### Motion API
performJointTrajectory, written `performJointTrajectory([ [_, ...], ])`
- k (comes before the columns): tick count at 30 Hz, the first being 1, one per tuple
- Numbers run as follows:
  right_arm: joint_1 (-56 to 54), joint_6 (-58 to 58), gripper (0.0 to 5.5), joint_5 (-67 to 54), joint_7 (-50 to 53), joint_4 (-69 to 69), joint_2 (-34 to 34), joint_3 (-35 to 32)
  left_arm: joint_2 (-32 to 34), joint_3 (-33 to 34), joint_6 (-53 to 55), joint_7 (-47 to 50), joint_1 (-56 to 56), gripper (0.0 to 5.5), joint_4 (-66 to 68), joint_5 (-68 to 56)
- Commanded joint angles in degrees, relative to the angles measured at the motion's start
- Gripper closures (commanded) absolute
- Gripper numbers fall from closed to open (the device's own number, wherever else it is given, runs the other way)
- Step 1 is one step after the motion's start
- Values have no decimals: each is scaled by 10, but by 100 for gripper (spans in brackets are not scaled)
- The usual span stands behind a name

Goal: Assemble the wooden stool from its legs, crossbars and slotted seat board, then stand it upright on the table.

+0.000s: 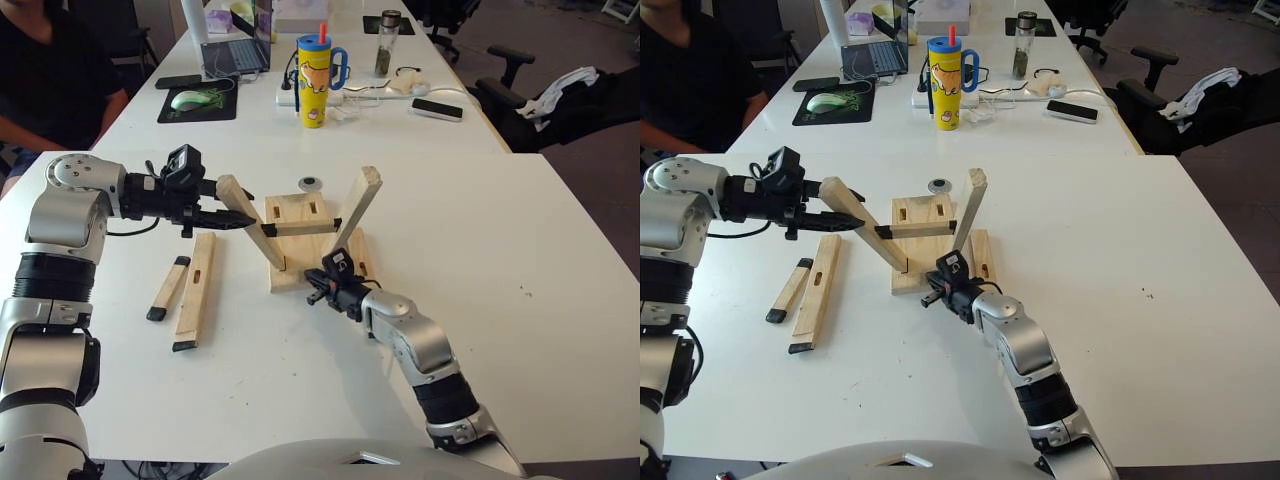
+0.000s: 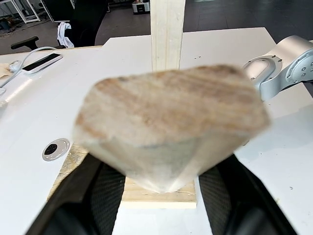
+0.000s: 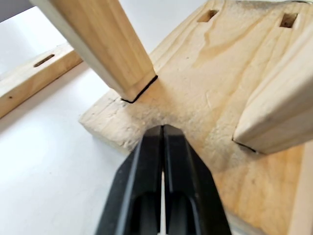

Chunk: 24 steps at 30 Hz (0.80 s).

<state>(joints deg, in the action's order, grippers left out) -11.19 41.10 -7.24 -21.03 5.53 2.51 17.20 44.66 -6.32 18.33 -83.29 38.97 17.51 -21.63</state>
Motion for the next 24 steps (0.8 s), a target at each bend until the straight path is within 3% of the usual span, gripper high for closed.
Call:
performJointTrajectory([
  [1, 17, 39, 550, 6, 8, -16, 13, 6, -9, -4, 45, 27, -49, 276, -4, 7],
  [7, 24, 40, 550, 3, 8, -12, 15, 3, 32, 59, 58, 21, -59, 187, -7, -16],
  [11, 27, 36, 550, 3, 11, -18, 12, 3, 57, 159, 108, 23, -37, 187, 19, -90],
  [15, 34, 30, 550, 2, 10, -21, 11, 1, 2, 294, 267, 143, 62, 244, -6, -277],
  [18, 36, 23, 550, 1, 9, -27, 9, 1, -70, 362, 306, 287, 119, 297, -51, -399],
  [21, 37, 19, 550, -1, 8, -38, 7, 3, -153, 373, 308, 424, 145, 337, -140, -487],
  [24, 37, 16, 550, -2, 9, -43, 5, 3, -174, 342, 311, 472, 118, 384, -203, -491],
])
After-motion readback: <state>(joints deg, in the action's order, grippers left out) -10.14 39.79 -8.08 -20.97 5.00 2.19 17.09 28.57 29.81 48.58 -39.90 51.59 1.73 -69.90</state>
